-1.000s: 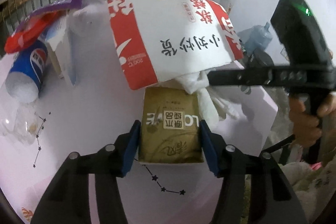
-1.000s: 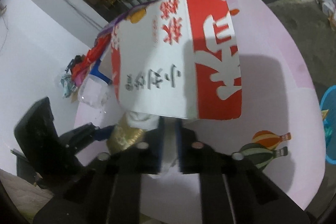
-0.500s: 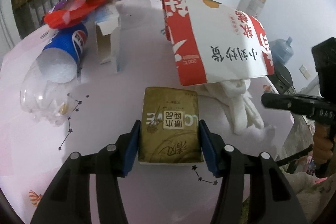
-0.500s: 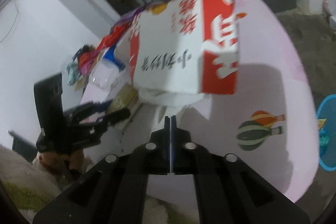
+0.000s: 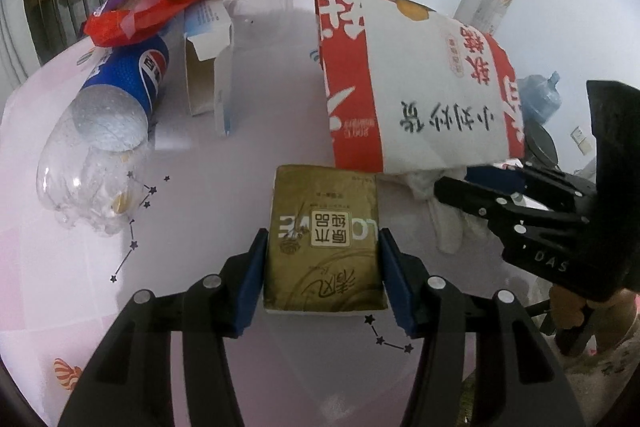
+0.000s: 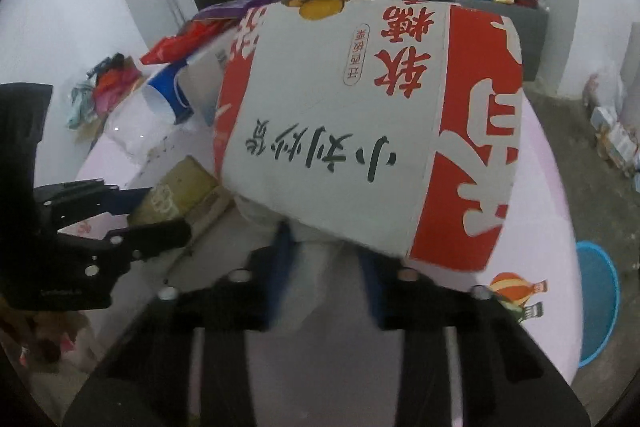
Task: Collect trash
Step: 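Lift the gold box with the left tool while the right tool pulls the white cloth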
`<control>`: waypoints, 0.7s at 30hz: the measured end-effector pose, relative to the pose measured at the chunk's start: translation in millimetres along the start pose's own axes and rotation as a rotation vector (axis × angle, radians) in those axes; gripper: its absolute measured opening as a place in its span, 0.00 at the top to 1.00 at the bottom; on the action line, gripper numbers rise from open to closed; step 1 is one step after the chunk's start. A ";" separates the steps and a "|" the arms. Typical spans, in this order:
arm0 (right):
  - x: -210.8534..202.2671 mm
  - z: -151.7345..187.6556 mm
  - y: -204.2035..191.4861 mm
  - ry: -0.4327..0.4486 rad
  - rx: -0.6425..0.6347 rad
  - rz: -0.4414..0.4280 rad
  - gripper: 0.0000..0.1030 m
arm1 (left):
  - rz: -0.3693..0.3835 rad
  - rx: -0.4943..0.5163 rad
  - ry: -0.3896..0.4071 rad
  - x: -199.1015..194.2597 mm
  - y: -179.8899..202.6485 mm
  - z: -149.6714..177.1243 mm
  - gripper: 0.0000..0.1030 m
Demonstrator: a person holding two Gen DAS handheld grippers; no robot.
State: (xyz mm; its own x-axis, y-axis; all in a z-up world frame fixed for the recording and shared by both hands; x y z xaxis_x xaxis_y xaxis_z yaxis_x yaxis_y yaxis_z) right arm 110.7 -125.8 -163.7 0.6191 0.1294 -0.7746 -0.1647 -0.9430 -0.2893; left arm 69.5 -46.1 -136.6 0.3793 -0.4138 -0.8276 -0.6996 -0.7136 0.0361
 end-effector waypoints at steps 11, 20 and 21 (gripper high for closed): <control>-43.5 16.9 6.1 -0.031 0.108 -0.236 0.90 | -0.047 0.016 -0.022 4.5 1.5 -5.3 0.48; -56.8 25.2 24.5 -0.021 0.137 -0.208 0.90 | -0.081 0.011 -0.051 9.5 7.8 -10.7 0.48; -55.1 27.8 27.6 -0.031 0.143 -0.200 0.90 | -0.082 0.007 -0.054 9.8 8.5 -11.5 0.48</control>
State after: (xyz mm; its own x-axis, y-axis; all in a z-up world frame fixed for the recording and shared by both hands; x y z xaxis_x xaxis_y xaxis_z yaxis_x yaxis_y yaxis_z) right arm 50.7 -150.3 -144.6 0.6265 0.3204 -0.7105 -0.1499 -0.8451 -0.5132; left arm 74.2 -62.7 -137.9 0.4026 -0.3231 -0.8565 -0.6718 -0.7398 -0.0367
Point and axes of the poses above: each gripper's, at about its wrist camera, not at the fingertips, and x roughly the way its jaws point, y to its right, z to its underside, the point moved 10 cm from there along x, roughly the way its jaws point, and after that the axes turned 13 degrees about x, right-handed, at the moved point
